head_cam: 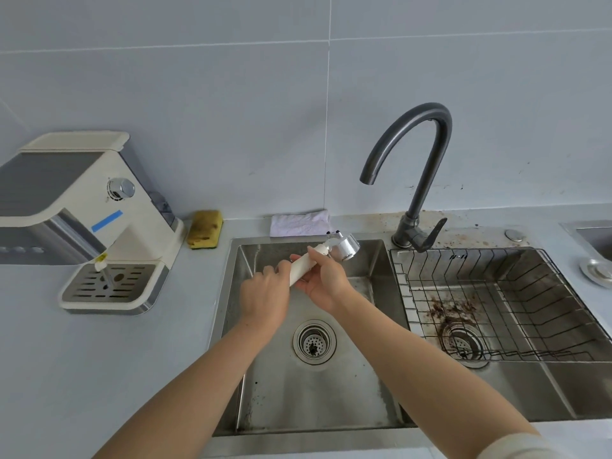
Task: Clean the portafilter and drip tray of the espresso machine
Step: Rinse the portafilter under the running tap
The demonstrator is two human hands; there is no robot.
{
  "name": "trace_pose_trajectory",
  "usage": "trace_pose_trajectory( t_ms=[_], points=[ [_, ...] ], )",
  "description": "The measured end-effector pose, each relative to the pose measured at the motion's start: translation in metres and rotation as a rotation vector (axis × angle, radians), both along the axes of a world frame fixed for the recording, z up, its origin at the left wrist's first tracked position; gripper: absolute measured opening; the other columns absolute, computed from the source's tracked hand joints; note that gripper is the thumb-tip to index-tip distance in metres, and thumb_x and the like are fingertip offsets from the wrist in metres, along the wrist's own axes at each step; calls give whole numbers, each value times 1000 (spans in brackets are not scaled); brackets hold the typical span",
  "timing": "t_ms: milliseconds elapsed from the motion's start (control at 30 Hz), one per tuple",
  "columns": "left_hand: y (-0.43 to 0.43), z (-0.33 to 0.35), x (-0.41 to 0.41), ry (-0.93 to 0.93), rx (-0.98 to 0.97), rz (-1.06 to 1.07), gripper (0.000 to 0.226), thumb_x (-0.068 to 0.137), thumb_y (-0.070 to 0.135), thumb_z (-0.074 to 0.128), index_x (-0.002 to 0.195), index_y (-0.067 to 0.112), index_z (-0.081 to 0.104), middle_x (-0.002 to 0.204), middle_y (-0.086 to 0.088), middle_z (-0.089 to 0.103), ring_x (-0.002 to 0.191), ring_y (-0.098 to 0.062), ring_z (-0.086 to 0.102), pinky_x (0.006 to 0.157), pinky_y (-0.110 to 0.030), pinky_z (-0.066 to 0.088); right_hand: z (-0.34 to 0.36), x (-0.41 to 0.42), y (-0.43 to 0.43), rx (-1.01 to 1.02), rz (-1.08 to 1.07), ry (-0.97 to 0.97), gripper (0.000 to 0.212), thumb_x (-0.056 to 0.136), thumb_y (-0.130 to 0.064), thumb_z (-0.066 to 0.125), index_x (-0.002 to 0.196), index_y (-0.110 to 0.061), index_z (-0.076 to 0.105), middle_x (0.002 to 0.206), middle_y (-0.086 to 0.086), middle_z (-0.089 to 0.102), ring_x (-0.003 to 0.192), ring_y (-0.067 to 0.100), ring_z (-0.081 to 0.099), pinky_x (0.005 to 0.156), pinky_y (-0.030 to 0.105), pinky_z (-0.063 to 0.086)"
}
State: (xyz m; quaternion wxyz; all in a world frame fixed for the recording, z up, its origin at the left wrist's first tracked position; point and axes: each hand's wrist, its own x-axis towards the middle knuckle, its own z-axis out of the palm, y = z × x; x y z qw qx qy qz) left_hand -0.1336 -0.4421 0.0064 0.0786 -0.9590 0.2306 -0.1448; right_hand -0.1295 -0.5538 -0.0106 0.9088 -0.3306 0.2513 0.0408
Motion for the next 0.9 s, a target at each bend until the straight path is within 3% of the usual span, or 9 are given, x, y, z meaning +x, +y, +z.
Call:
trace_pose_trajectory(
  t_ms=[67, 400, 567, 667, 733, 833, 900],
  points=[
    [2, -3, -2, -48, -11, 7, 42, 27, 16, 89, 63, 14, 69, 40, -1, 55, 30, -14, 52, 29, -14, 29, -1, 0, 1, 15, 3, -1, 6, 95, -11, 45, 92, -7, 47, 86, 13, 57, 76, 25, 59, 70, 39, 51],
    [4, -10, -6, -133, 44, 31, 36, 35, 17, 88, 66, 14, 70, 43, 0, 54, 33, -12, 50, 32, -16, 33, -4, 2, 3, 69, 25, 29, 10, 96, -10, 43, 86, -7, 44, 86, 16, 58, 76, 28, 59, 69, 41, 50],
    [6, -17, -4, -49, 26, 15, 37, 40, 17, 88, 71, 13, 69, 47, -2, 58, 36, -14, 55, 33, -17, 35, -4, 2, 4, 40, 31, 50, 10, 96, -10, 44, 87, -6, 45, 86, 16, 58, 75, 27, 59, 72, 41, 51],
    [10, -24, 2, 183, -83, 53, 31, 80, 18, 65, 108, 10, 54, 87, -8, 68, 72, -24, 67, 50, -29, 42, -9, 2, 5, -35, 51, 94, 10, 96, -11, 45, 87, -6, 47, 85, 14, 56, 75, 25, 59, 71, 41, 51],
    [12, -30, 6, 441, -184, 84, 32, 89, 19, 52, 118, 11, 43, 106, -11, 64, 90, -29, 64, 61, -31, 40, -13, 2, 7, -89, 75, 134, 9, 96, -10, 45, 87, -7, 47, 84, 13, 55, 75, 25, 58, 69, 41, 51],
    [16, -34, 8, 717, -291, 156, 35, 86, 21, 52, 119, 13, 42, 107, -9, 61, 93, -28, 61, 65, -31, 42, -19, 2, 9, -183, 135, 214, 7, 95, -10, 47, 88, -8, 46, 83, 12, 54, 73, 26, 57, 80, 45, 48],
    [18, -37, 9, 918, -394, 192, 23, 84, 18, 54, 105, 14, 46, 91, -5, 61, 76, -24, 61, 59, -26, 43, -22, 2, 9, -250, 194, 269, 10, 94, -9, 48, 84, -9, 45, 83, 13, 52, 71, 27, 56, 81, 48, 47]
  ],
)
